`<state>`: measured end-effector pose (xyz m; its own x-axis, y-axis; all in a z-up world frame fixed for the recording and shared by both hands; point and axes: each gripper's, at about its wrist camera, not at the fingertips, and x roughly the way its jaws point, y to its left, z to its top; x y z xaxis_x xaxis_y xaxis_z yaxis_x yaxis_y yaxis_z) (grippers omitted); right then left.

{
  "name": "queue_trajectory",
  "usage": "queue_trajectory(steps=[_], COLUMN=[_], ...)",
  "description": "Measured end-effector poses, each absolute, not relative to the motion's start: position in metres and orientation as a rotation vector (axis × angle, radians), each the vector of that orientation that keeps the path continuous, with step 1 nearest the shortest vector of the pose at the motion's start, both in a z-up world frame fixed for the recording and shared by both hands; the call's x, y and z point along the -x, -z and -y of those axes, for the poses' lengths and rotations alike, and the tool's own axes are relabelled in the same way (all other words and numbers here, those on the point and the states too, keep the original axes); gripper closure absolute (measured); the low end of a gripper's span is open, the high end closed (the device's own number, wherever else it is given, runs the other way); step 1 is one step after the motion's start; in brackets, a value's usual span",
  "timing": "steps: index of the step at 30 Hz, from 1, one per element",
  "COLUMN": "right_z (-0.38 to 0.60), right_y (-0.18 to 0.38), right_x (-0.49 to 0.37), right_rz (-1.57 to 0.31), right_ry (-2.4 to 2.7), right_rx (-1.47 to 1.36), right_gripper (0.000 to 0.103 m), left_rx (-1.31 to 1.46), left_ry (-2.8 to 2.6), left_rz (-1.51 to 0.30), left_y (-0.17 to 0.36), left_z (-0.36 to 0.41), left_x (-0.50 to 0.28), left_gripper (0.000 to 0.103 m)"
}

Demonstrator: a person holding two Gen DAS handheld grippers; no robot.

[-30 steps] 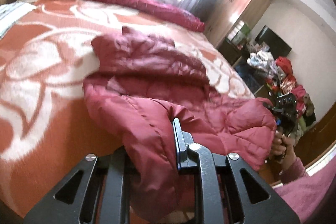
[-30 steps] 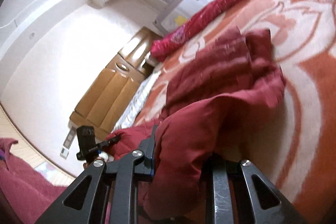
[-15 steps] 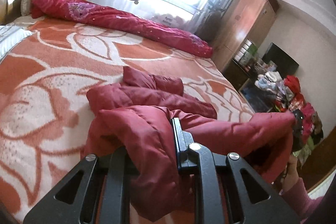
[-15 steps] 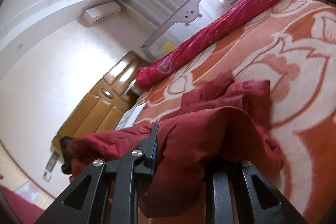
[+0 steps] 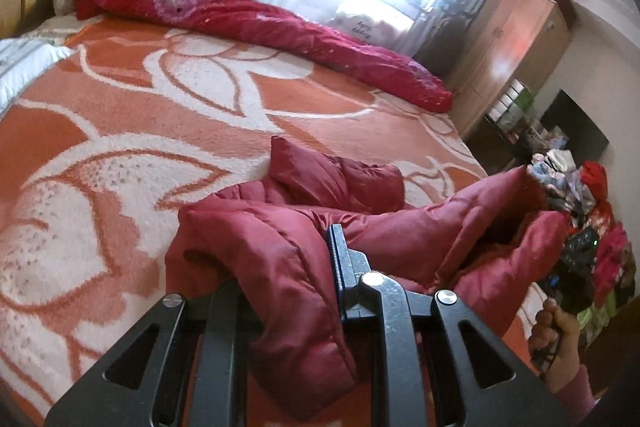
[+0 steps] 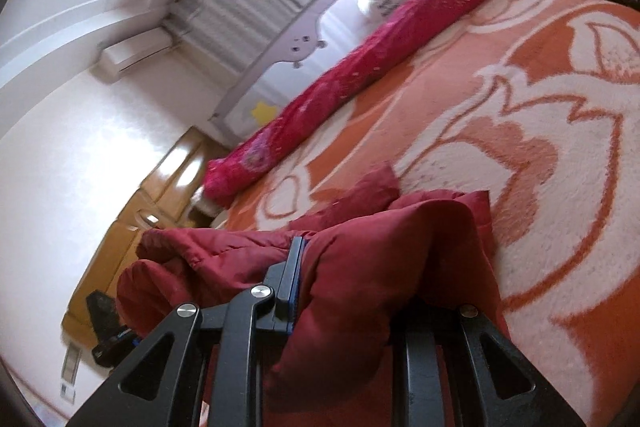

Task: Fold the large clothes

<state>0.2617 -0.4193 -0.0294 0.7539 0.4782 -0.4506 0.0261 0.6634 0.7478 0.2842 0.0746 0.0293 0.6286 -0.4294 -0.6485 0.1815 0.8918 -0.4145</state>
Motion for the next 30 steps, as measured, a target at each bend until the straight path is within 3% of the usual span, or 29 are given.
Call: queue_trajectory(steps=[17, 24, 29, 30], right_z=[0.426, 0.426, 0.419, 0.418], right_y=[0.128, 0.141, 0.142, 0.142], right_x=[-0.358, -0.369, -0.374, -0.375], right_rz=[-0.806, -0.823, -0.832, -0.833], right_ry=[-0.108, -0.116, -0.079, -0.072], right_rx=[-0.982, -0.992, -0.948, -0.943], right_gripper=[0.080, 0.080, 0.081, 0.080], left_rx=[0.482, 0.526, 0.443, 0.436], left_ry=[0.257, 0.281, 0.249, 0.264], left_rz=[-1.029, -1.013, -0.889, -0.864], left_y=[0.060, 0.053, 0.001, -0.009], left_z=[-0.070, -0.083, -0.092, -0.094], left_x=[-0.399, -0.393, -0.348, -0.336], left_gripper=[0.081, 0.078, 0.042, 0.042])
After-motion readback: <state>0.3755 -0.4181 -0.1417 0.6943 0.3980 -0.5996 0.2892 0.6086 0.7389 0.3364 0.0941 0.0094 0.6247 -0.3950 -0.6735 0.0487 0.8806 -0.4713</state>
